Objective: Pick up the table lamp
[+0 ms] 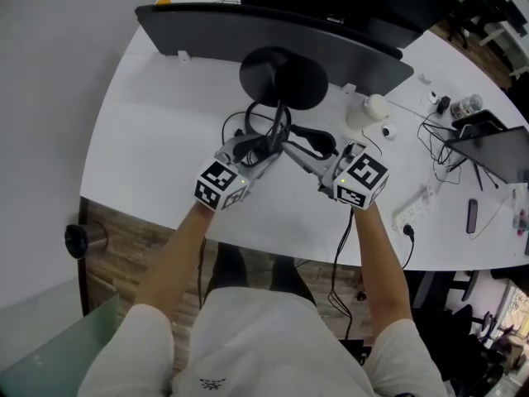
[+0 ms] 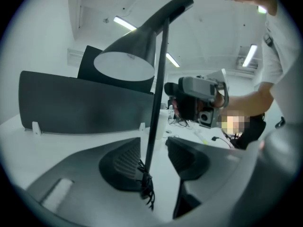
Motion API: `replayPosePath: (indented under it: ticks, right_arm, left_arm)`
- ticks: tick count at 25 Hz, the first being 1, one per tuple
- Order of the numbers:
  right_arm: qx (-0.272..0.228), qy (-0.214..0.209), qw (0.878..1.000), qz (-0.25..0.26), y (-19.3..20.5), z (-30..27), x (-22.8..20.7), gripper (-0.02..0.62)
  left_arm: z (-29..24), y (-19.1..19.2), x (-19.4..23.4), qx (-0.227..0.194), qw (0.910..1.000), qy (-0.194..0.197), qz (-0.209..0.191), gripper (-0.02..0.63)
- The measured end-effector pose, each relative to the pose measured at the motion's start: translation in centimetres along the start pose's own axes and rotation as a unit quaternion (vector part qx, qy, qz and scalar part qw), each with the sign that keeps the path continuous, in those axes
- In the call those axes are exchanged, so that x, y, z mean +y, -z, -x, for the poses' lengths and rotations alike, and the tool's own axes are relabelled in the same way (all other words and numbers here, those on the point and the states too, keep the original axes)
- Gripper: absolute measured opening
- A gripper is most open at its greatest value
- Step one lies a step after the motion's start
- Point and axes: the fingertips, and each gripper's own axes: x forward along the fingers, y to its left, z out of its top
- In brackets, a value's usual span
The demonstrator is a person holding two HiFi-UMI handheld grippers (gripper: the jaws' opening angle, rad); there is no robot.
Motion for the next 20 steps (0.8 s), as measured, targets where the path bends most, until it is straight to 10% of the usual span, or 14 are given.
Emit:
replayPosePath:
  ticks: [20]
  right_arm:
    - [-0.017,-0.036,0.999,-0.002,-0.7,-3.0,-0.8,0.183]
  left_arm:
    - [-3.0,2.5,1.1,0.004,0.9998,-0.006,0.019,0.112]
